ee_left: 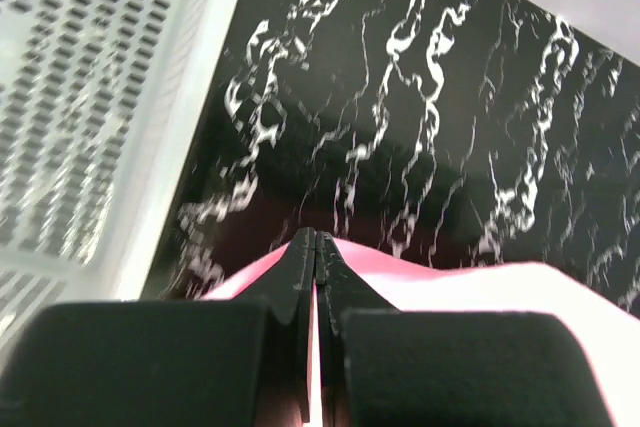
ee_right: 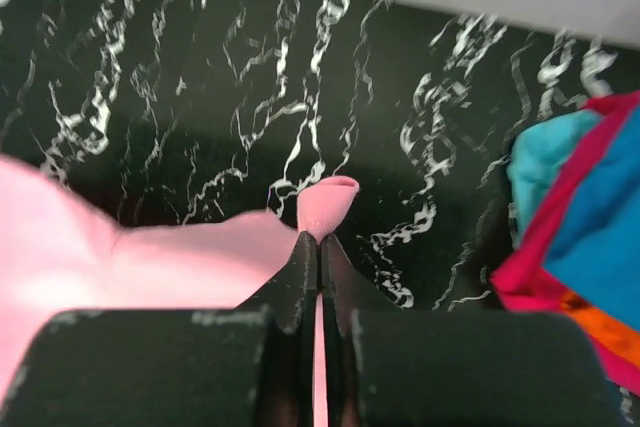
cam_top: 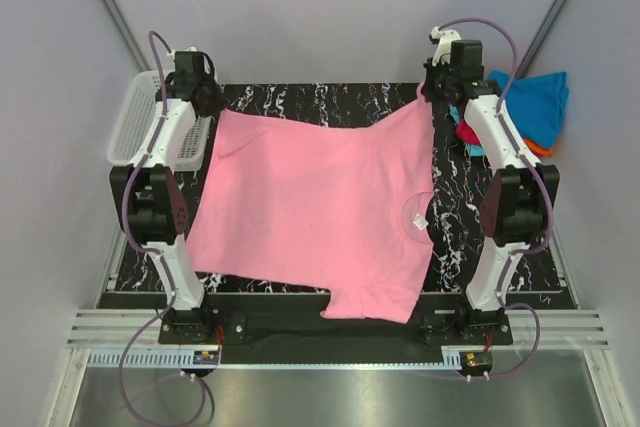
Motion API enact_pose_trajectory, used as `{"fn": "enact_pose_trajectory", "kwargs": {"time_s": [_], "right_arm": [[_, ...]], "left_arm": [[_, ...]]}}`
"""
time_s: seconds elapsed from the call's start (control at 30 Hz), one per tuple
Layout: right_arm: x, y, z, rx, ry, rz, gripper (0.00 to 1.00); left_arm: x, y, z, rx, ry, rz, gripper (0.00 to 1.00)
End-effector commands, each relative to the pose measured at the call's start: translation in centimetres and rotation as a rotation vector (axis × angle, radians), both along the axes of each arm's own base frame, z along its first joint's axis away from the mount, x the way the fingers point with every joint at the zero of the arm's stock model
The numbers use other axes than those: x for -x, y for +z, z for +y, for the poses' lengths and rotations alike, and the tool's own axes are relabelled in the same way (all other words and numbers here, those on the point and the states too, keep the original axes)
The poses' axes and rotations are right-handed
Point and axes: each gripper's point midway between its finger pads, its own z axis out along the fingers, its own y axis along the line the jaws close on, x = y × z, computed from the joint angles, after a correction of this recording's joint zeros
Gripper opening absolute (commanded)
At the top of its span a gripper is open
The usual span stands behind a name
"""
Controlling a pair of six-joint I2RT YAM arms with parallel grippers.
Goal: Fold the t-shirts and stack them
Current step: Flatten the tshirt out, then fold the tshirt
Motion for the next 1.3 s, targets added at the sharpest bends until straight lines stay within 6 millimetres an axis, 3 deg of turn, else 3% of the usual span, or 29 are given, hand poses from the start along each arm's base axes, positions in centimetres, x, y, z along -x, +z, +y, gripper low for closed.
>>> {"fn": "enact_pose_trajectory", "kwargs": {"time_s": [0.0, 0.03, 0.17, 0.23, 0.63, 0.9, 1.23, 1.27], "right_arm": [[-3.1, 4.9, 0.6, -0.062, 0.063, -0.177, 0.0], [-3.6, 4.3, 0.8, -0.071, 0.076, -0.166, 0.0], [-5.3, 1.0, 1.1, -0.068, 0.098, -0.119, 0.0], [-5.6, 0.5, 1.0, -0.071, 0.103, -0.111, 0.0], [-5.0, -3.5, 2.3, -0.141, 0.153, -0.013, 0.0], [-2.7, -5.8, 3.1, -0.198, 0.156, 0.08, 0.0], [3.3, -9.7, 4.7, -0.211, 0.146, 0.255, 0.0], [3.7, -9.3, 4.7, -0.221, 0.119, 0.255, 0.0]], "left_arm": [[-4.1, 5.0, -0.1, 0.027, 0.016, -0.188, 0.0], [-5.0, 3.3, -0.2, 0.034, 0.014, -0.164, 0.0], [-7.2, 1.6, -0.3, 0.044, 0.019, -0.175, 0.0], [-7.8, 0.4, -0.8, 0.063, -0.005, -0.163, 0.0], [-9.2, -1.8, 0.3, 0.031, 0.043, -0.174, 0.0], [-9.9, -2.3, 0.9, 0.038, 0.113, -0.173, 0.0], [-11.2, -2.8, 1.5, 0.03, 0.148, -0.178, 0.0], [-11.4, -2.6, 1.7, 0.029, 0.157, -0.185, 0.0]]}}
